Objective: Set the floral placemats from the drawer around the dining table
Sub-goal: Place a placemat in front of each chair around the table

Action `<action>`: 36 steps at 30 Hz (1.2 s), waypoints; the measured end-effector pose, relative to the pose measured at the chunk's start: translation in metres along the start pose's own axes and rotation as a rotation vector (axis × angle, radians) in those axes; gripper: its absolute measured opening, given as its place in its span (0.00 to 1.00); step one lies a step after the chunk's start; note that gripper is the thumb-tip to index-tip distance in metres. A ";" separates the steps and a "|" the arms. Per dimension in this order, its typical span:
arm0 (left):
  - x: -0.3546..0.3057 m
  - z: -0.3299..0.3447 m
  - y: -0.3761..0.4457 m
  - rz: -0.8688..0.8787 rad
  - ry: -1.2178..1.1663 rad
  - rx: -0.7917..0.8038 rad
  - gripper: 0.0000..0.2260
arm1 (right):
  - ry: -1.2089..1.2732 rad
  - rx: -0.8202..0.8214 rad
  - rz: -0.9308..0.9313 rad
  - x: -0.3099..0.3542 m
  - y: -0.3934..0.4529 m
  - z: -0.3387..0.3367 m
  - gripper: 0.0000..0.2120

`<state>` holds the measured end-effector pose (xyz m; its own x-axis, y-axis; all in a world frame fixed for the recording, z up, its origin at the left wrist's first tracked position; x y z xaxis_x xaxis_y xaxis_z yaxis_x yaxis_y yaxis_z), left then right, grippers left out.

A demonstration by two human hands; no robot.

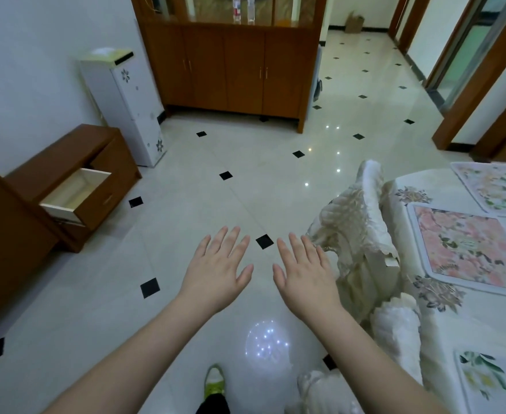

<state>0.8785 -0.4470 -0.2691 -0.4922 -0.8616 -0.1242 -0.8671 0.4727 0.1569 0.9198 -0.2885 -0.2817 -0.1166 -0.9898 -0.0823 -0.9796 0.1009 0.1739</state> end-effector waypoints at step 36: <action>0.036 0.061 0.509 0.237 -0.079 0.077 0.28 | -0.114 0.002 0.234 -0.150 0.441 0.087 0.27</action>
<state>0.4145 -0.2260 -0.2533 -0.6840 -0.7095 -0.1694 -0.7287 0.6749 0.1161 0.4907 -0.0870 -0.2784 -0.3575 -0.9217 -0.1504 -0.9242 0.3260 0.1992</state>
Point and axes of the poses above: each hand's wrist, its own y-axis towards the middle knuckle, its own z-axis out of the palm, x = y × z, the point moved 7 cm from there along y, towards the middle knuckle, and after that the axes turned 12 degrees about -y, right-handed, at the moved point
